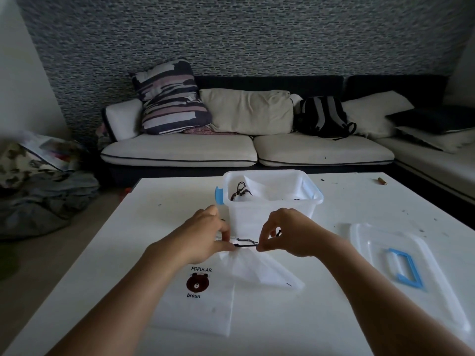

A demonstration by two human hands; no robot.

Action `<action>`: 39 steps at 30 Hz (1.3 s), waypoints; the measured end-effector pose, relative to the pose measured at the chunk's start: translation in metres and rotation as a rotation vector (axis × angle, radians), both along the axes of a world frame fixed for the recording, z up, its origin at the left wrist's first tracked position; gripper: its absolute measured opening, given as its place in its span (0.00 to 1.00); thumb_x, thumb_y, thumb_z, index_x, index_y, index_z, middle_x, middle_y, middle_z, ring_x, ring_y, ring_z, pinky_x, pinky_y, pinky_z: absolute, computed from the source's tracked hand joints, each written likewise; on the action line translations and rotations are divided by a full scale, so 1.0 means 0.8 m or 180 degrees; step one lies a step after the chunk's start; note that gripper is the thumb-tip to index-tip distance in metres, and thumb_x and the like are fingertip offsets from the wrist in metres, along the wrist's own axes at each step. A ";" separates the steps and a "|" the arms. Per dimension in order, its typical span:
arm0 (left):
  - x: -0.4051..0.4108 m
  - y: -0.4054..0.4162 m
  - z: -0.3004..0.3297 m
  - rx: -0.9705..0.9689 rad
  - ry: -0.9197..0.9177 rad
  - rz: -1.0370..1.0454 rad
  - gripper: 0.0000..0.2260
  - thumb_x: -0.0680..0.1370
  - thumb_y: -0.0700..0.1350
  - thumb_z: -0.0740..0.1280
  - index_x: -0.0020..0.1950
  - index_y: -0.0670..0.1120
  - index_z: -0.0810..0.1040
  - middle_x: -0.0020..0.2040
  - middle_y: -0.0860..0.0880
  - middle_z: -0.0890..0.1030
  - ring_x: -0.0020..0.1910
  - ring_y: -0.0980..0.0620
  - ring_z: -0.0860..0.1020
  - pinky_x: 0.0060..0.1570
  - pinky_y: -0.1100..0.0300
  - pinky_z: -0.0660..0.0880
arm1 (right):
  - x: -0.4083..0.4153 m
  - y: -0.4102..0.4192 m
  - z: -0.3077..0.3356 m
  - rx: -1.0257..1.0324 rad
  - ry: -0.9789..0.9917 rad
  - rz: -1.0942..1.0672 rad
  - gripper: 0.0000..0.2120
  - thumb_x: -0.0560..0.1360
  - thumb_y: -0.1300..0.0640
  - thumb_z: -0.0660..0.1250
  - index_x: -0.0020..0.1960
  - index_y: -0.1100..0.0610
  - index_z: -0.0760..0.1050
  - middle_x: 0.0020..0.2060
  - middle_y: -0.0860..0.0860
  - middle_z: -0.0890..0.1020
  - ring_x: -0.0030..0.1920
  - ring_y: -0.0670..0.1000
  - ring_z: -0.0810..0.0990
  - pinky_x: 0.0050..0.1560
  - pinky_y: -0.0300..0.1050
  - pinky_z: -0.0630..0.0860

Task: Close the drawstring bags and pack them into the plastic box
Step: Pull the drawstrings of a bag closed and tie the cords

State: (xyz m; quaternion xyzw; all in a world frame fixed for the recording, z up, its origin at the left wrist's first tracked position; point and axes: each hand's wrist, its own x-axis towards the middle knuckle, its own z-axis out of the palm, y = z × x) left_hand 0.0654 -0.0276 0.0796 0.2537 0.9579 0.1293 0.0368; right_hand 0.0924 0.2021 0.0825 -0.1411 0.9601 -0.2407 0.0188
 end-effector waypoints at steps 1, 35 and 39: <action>-0.001 0.000 -0.001 -0.0026 -0.0088 -0.0019 0.10 0.77 0.60 0.69 0.48 0.54 0.79 0.50 0.54 0.68 0.56 0.53 0.68 0.57 0.55 0.72 | -0.002 0.000 -0.001 -0.0003 0.0033 0.0016 0.06 0.70 0.46 0.78 0.43 0.48 0.85 0.42 0.49 0.81 0.46 0.48 0.79 0.51 0.49 0.78; 0.019 0.047 0.010 0.3626 -0.1081 0.0446 0.16 0.82 0.47 0.64 0.37 0.44 0.81 0.33 0.50 0.79 0.35 0.56 0.76 0.44 0.64 0.72 | 0.000 -0.027 0.021 -0.1646 0.0688 -0.0616 0.05 0.73 0.54 0.72 0.38 0.51 0.81 0.19 0.43 0.68 0.23 0.44 0.65 0.28 0.36 0.62; 0.023 0.046 0.013 0.3553 -0.1441 0.0119 0.14 0.83 0.43 0.63 0.42 0.39 0.81 0.36 0.49 0.80 0.38 0.55 0.77 0.44 0.65 0.73 | 0.006 -0.022 0.033 -0.2043 0.0473 0.0186 0.07 0.74 0.59 0.73 0.49 0.49 0.85 0.25 0.54 0.71 0.27 0.55 0.65 0.33 0.39 0.64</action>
